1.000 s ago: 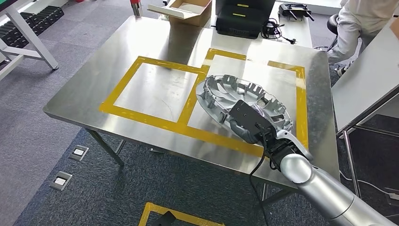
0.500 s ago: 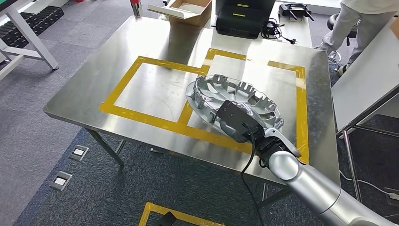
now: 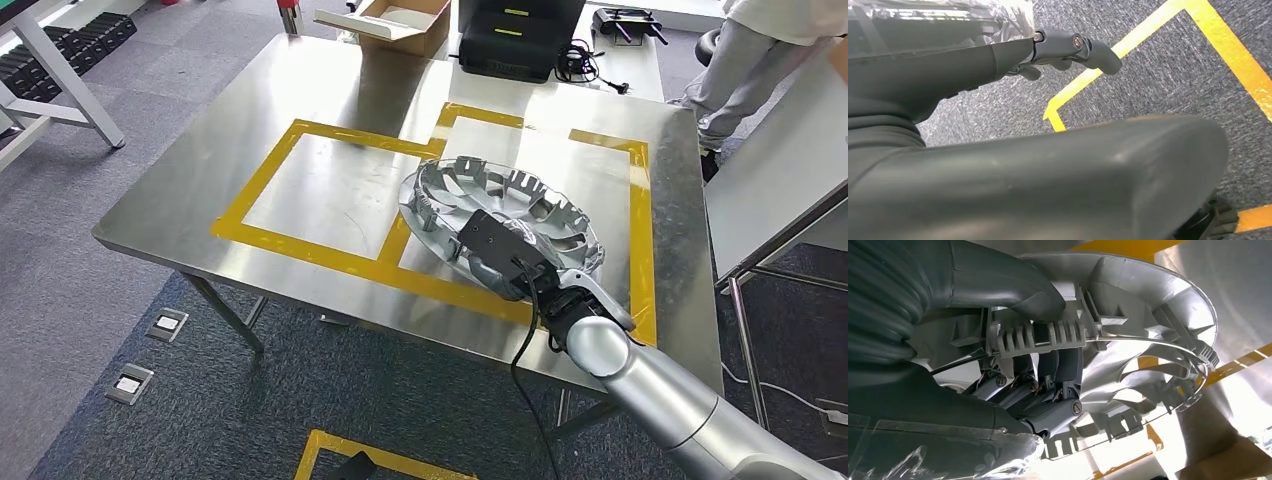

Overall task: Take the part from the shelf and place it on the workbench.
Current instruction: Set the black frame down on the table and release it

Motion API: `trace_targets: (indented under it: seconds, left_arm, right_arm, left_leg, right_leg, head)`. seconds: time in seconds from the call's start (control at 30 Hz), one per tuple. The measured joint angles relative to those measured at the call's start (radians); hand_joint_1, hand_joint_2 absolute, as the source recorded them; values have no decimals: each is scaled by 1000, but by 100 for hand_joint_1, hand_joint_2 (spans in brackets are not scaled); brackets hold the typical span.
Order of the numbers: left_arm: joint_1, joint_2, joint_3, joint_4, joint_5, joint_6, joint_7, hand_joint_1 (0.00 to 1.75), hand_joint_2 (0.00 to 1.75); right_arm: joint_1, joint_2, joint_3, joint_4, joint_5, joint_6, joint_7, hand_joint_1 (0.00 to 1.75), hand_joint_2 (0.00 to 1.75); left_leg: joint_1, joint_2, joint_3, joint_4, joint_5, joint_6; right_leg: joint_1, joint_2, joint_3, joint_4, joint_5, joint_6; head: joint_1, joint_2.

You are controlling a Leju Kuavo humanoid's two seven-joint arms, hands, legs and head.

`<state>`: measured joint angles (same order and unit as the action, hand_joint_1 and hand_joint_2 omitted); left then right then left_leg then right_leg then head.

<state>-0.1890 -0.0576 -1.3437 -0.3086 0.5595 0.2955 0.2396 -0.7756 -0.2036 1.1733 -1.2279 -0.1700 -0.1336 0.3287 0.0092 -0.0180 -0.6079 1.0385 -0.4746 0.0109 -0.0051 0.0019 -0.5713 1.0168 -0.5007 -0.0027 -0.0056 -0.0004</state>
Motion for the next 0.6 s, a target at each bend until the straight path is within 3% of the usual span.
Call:
trace_targets:
  seconds: [0.3,0.43,0.6]
  left_arm:
    - [-1,0,3,0,-29,-10,18,0,175]
    - [-1,0,4,0,-32,-11,22,0,175]
    - [-1,0,4,0,-33,-12,21,0,175]
  right_arm:
    - [-16,16,16,104,44,5,52,175,175]
    - [-18,26,23,146,45,10,54,0,0]
    - [-18,31,24,169,45,11,57,0,0]
  left_leg:
    - [0,0,0,0,0,0]
    - [0,0,0,0,0,0]
    - [0,0,0,0,0,0]
  right_leg:
    - [0,0,0,0,0,0]
    - [0,0,0,0,0,0]
    - [0,0,0,0,0,0]
  head:
    - [0,0]
    - [0,0]
    - [0,0]
